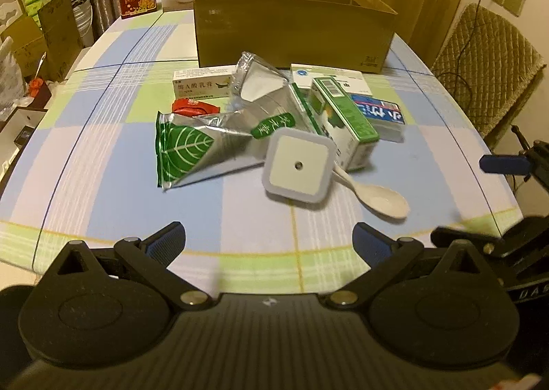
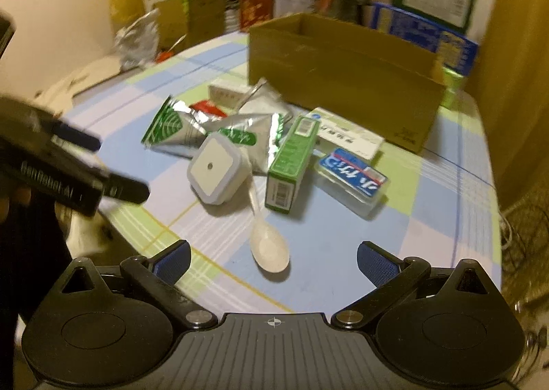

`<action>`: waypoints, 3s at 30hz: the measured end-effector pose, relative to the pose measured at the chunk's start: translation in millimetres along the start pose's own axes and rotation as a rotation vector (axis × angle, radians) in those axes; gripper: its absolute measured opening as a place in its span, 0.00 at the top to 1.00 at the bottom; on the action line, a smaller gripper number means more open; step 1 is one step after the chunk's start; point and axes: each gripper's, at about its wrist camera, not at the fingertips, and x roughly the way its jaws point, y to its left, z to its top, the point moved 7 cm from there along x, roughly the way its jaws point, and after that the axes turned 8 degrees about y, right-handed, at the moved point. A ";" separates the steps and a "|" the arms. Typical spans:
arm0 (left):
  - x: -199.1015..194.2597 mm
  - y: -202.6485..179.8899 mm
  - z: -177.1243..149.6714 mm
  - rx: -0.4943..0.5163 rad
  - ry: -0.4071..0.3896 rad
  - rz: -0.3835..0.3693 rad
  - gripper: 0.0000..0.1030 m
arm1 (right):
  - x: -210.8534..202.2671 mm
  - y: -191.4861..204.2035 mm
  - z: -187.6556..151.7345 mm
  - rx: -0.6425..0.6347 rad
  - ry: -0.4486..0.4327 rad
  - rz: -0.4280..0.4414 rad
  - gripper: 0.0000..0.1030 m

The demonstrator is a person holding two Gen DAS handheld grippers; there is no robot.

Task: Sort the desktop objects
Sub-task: 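Move both tools toward the pile of items on the table, then grasp the white square night light with the left gripper while the right gripper grasps the white spoon, then carry night light and spoon into the cardboard box while both grippers open to release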

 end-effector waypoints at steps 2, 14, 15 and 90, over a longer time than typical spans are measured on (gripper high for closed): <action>7.5 2.2 5.7 0.008 0.003 0.007 0.01 | 11.9 0.9 0.4 -0.043 0.035 0.019 0.02; 44.5 -2.8 21.1 0.159 0.025 0.010 0.02 | 70.5 -5.6 3.5 -0.085 0.144 0.101 0.40; 46.7 -3.1 21.3 0.163 0.027 0.007 0.02 | 73.9 -6.0 3.4 -0.087 0.149 0.104 0.44; 15.4 -9.7 161.2 0.203 -0.205 -0.054 0.41 | -10.8 -108.6 147.7 0.275 -0.196 -0.034 0.71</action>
